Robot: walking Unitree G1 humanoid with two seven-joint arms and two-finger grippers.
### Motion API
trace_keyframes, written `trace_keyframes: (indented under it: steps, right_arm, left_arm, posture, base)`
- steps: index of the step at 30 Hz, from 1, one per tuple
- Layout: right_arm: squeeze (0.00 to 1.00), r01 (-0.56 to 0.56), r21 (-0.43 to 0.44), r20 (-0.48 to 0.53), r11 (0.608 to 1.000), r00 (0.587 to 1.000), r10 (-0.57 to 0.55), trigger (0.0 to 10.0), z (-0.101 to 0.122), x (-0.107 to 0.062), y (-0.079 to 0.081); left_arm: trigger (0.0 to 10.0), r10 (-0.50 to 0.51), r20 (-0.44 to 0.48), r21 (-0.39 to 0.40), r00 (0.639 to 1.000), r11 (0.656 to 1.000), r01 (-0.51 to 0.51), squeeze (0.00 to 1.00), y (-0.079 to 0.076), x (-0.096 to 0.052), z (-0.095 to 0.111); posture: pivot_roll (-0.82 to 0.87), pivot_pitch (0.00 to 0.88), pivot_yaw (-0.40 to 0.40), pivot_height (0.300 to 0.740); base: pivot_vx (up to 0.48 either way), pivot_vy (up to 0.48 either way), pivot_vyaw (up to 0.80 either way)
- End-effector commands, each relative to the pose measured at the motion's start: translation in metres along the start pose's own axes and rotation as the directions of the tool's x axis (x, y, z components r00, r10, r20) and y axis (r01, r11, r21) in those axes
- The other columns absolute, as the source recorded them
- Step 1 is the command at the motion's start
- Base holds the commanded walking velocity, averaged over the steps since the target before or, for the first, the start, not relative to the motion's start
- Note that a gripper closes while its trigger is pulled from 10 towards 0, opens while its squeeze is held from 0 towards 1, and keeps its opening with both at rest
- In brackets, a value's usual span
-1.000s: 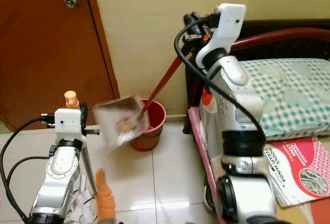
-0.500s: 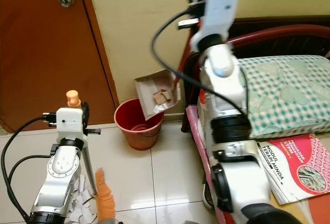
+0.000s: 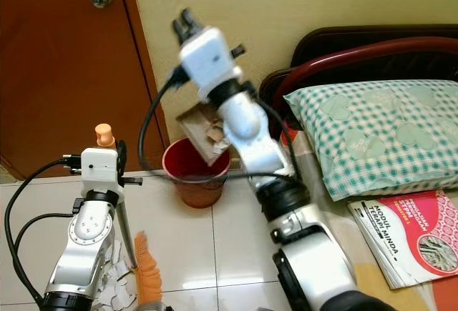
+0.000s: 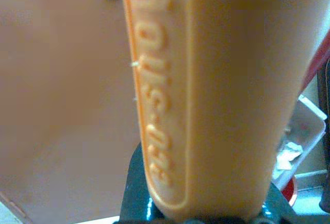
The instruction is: Sweep floor
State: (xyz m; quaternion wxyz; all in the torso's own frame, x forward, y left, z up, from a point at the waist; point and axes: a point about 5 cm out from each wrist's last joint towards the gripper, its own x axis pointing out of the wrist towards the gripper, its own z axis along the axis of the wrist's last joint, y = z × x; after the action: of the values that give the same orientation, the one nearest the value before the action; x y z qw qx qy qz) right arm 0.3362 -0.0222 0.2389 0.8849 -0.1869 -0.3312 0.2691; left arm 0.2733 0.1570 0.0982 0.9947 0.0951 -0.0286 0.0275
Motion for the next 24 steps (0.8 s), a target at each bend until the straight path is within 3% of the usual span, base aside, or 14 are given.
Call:
trace_keyframes:
  steps: [1,4,18,21,24]
  right_arm:
    - [0.00,-0.096,-0.037,0.092,0.995,0.991,0.099,10.0,0.012,0.001,0.014]
    - [0.00,-0.177,-0.050,0.105,0.983,0.978,0.182,10.0,0.011,-0.004,0.028]
    - [0.00,-0.244,0.027,0.130,0.969,0.962,0.239,10.0,0.011,-0.009,0.042]
    - [0.00,-0.212,0.003,0.133,0.977,0.969,0.210,10.0,0.011,-0.009,0.038]
    - [0.00,-0.127,-0.002,0.149,0.992,0.981,0.126,10.0,0.016,-0.004,0.023]
  left_arm:
    - [10.0,-0.014,0.000,-0.027,1.000,1.000,0.014,0.00,-0.006,0.001,0.001]
    - [10.0,-0.018,0.001,-0.030,1.000,0.999,0.018,0.00,-0.007,0.001,0.002]
    - [10.0,-0.028,0.010,-0.027,1.000,0.999,0.029,0.00,-0.009,0.003,0.004]
    - [10.0,-0.029,0.010,-0.027,1.000,0.999,0.029,0.00,-0.009,0.003,0.004]
    - [10.0,-0.029,0.011,-0.028,1.000,0.999,0.029,0.00,-0.010,0.003,0.004]
  posture:
    - [0.02,0.016,-0.016,0.740]
    - [0.02,0.016,-0.016,0.740]
    - [0.02,0.020,-0.013,0.740]
    - [0.02,0.020,-0.013,0.740]
    - [0.02,0.017,-0.013,0.740]
  base:
    - [0.000,0.000,0.00]
    - [0.000,0.000,0.00]
    - [0.000,0.000,0.00]
    - [0.000,0.000,0.00]
    - [0.000,0.000,0.00]
